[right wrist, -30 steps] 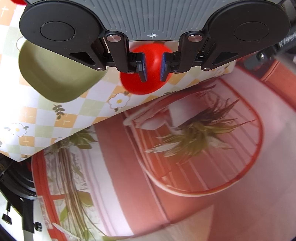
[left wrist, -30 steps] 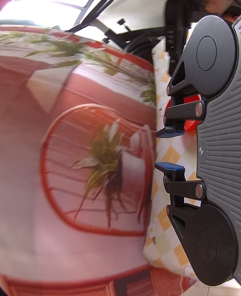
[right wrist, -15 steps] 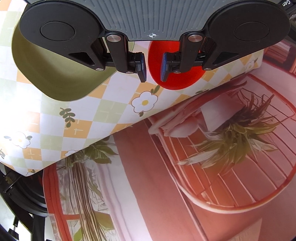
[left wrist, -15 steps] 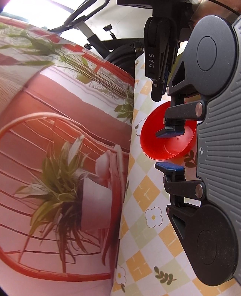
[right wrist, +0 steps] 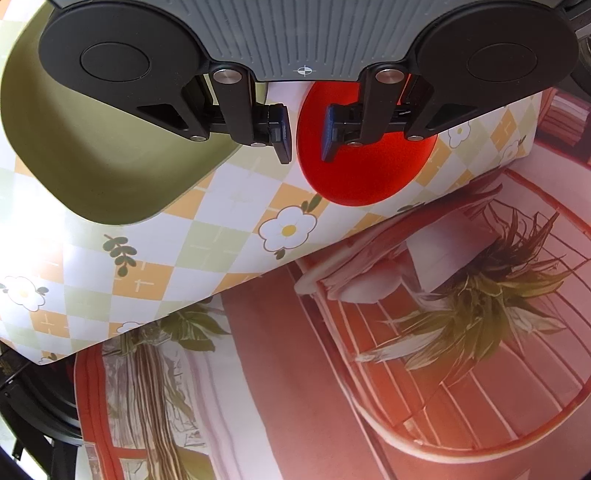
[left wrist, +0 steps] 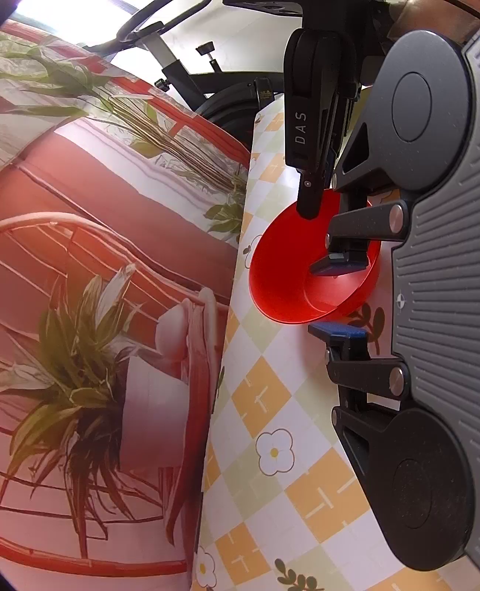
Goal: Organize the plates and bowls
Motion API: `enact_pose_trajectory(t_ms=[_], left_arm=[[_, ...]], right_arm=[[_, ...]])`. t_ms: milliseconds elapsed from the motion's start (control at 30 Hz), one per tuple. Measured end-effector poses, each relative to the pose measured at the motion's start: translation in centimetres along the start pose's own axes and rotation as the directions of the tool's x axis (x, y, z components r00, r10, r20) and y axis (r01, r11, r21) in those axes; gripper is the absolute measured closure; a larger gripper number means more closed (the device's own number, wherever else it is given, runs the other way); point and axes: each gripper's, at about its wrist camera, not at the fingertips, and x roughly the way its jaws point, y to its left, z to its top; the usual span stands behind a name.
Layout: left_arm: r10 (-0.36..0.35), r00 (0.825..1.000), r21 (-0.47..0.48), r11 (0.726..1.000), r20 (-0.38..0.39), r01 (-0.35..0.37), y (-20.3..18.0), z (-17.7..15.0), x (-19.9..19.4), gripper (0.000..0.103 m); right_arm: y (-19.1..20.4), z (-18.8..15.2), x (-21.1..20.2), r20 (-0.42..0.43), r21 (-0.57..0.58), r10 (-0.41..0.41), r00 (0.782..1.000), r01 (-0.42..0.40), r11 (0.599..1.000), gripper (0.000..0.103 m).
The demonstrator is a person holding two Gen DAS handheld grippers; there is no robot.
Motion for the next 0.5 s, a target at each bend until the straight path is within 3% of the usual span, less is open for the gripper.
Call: enact_pose_trajectory(t_ms=[167, 500], left_arm=[[0.009, 1.000, 0.013, 1.000, 0.004, -0.009, 0.1, -0.4, -0.3, 0.087], [0.032, 0.999, 0.044, 0.998, 0.030, -0.033, -0.4, -0.7, -4.0, 0.087]], right_arm=[[0.0, -0.3, -0.2, -0.003, -0.004, 0.003, 1.000, -0.003, 1.000, 0.089], [0.7, -1.2, -2.7, -0.004, 0.006, 0.056, 0.998, -0.056, 0.998, 0.091]])
